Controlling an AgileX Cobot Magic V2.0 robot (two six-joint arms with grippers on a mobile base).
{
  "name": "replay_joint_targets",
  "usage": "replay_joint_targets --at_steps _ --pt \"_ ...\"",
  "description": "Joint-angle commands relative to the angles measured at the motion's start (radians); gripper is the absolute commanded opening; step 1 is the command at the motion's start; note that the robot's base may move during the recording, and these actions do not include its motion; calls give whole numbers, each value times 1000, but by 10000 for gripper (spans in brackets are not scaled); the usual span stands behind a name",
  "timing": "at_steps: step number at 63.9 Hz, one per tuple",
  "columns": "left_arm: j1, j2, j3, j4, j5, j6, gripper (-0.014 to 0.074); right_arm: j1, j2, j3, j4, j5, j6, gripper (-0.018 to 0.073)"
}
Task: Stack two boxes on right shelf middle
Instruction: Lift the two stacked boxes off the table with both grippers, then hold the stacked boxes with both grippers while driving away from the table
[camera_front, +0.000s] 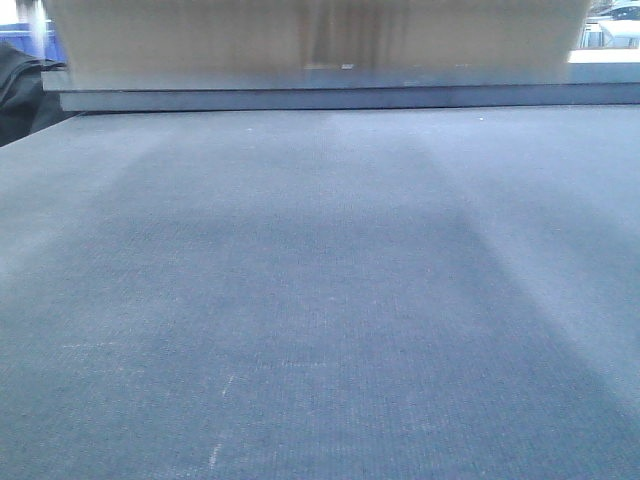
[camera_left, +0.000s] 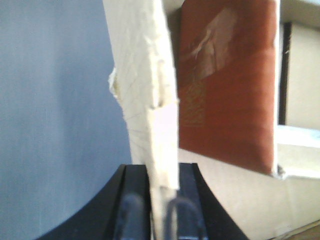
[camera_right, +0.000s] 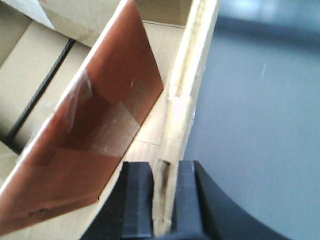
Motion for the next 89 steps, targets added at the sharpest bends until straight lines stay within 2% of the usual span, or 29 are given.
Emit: replay_joint_targets --at_steps 1,89 --pt "1 -29 -58 -40 -31 6 -111 -2 -25 -47 -11 -25 -9 -151" --pt "1 -29 -71 -32 -31 6 -111 -2 -38 -59 -11 -33 -9 -151"
